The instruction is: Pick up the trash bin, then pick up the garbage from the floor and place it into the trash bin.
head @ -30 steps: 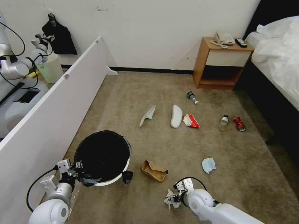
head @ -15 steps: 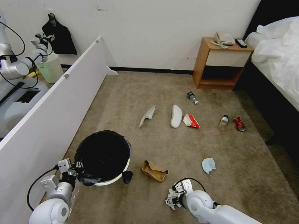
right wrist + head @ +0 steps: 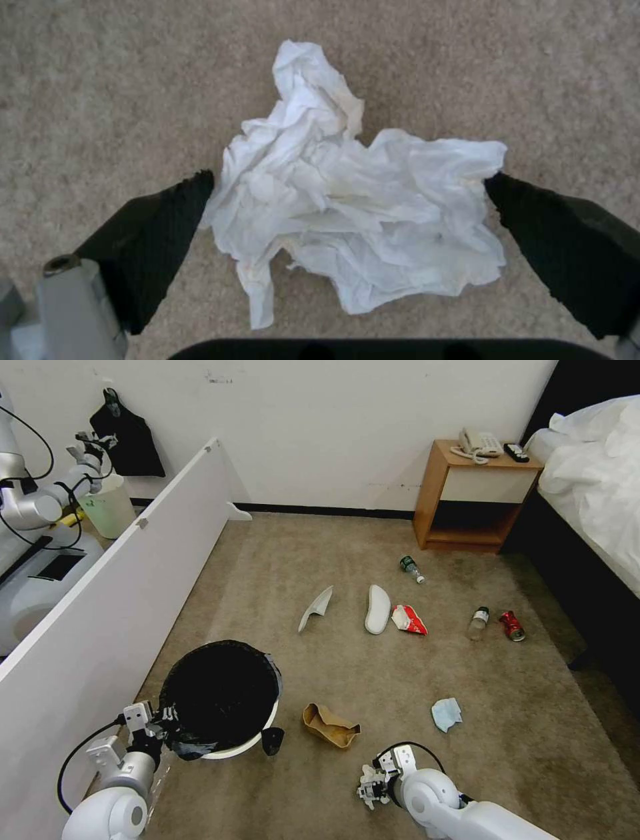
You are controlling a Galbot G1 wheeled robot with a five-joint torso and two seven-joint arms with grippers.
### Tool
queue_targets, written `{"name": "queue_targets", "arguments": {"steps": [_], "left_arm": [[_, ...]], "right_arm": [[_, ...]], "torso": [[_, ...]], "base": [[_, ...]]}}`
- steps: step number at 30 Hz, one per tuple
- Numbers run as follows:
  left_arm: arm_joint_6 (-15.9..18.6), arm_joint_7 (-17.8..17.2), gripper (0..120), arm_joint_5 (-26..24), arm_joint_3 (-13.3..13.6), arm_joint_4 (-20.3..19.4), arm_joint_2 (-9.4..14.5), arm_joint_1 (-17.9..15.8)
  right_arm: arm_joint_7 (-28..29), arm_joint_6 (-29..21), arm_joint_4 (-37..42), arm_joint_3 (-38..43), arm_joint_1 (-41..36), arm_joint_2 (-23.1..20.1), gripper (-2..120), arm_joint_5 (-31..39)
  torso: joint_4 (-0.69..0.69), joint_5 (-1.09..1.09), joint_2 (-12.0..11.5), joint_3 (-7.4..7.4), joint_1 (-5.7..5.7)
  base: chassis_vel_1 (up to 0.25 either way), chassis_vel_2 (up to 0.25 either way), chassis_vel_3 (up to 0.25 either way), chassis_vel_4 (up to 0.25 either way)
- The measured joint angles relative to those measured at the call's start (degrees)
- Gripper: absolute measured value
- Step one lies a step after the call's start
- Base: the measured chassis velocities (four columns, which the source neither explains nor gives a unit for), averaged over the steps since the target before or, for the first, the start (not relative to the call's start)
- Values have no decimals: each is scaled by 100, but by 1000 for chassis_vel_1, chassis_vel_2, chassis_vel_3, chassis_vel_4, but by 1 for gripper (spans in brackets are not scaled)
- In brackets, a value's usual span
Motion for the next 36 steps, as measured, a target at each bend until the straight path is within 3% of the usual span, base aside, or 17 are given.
{"name": "queue_targets", "arguments": {"steps": [7,9,13,14,16,17,20,22,25,27,30,36], "left_arm": [[0,-3,2,14,10,-25,-21,10],[0,-5,2,22,11,-44,-35,16],[0,-7,2,32,9,-49,-49,22],[0,-8,2,37,8,-56,-61,30],[0,-9,2,42,7,-58,-66,34],[0,-10,2,49,5,-59,-78,41],[-1,-11,2,54,2,-59,-82,45],[0,-11,2,57,-8,-59,-86,44],[0,-13,2,58,-10,-59,-87,40],[0,-16,2,59,-10,-61,-98,31],[0,-21,2,63,-2,-76,-106,33],[30,-38,2,94,41,-107,-95,42]], "right_arm": [[-30,-2,19,-14,2,4,90,-38],[-41,-2,41,-26,-21,5,76,-67],[-61,-2,42,-27,-28,5,65,-91],[-77,1,40,-27,-29,6,57,-106],[-83,3,39,-28,-29,7,54,-109],[-88,10,38,-35,-28,11,47,-111],[-89,13,36,-41,-26,15,42,-112],[-99,26,27,-66,-15,30,29,-112],[-101,27,27,-76,-8,34,22,-111],[-110,32,12,-85,-4,42,9,-111],[-112,36,18,-80,-3,39,1,-108],[-90,37,168,9,-10,-1,0,-68]], "torso": [[0,0,0,0,0],[0,0,0,0,0],[0,0,0,0,0],[0,0,0,0,0],[0,0,0,0,0],[0,-1,0,0,0],[0,0,0,0,0],[0,0,0,0,0],[0,0,0,0,0],[0,0,0,0,0],[0,0,0,0,0],[0,0,0,0,0]], "base": [[0,0,0,0],[0,0,0,0],[0,0,0,0],[0,0,0,0],[0,0,0,0],[0,0,0,0],[0,0,0,0],[0,0,0,0],[0,0,0,0],[0,0,0,0],[0,0,0,0],[0,0,0,0]]}}
